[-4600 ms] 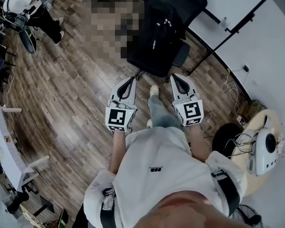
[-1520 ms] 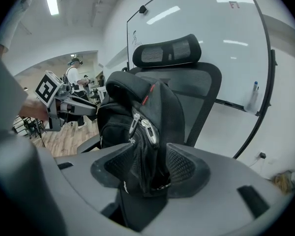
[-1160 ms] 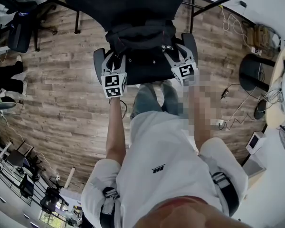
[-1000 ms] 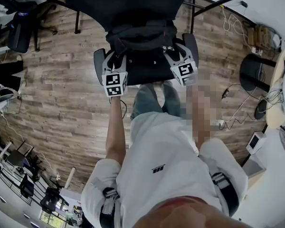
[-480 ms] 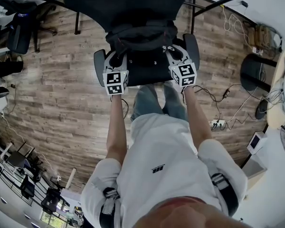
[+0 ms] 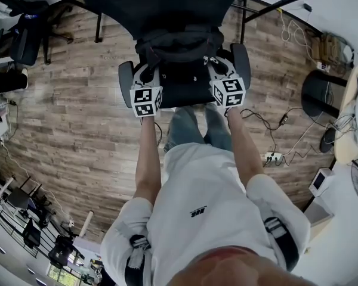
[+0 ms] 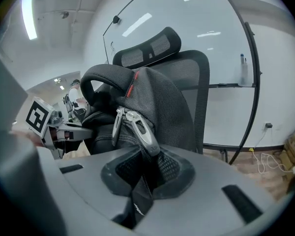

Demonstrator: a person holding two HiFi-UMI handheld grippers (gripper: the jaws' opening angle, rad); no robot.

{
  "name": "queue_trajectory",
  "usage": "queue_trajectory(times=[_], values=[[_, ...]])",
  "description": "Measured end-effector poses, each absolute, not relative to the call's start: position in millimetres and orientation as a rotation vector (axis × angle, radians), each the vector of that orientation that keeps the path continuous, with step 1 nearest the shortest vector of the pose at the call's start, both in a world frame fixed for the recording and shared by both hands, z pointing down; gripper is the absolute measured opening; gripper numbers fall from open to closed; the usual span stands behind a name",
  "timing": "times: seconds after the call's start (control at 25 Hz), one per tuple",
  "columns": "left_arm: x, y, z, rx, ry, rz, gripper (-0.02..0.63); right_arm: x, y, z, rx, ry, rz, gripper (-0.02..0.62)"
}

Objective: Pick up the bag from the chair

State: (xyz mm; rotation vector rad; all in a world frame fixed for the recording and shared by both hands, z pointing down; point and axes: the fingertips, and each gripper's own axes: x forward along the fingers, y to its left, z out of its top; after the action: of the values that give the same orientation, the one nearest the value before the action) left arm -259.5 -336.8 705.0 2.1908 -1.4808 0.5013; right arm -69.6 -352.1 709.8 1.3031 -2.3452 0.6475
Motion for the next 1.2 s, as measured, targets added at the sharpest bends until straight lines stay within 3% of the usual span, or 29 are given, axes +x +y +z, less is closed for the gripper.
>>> queue_trajectory(times=[1.2], values=[[-257,-328,630,2.126,-1.465,0.252,0.021,-57,-343,622,1.394,-2.437,0.949,0.012]])
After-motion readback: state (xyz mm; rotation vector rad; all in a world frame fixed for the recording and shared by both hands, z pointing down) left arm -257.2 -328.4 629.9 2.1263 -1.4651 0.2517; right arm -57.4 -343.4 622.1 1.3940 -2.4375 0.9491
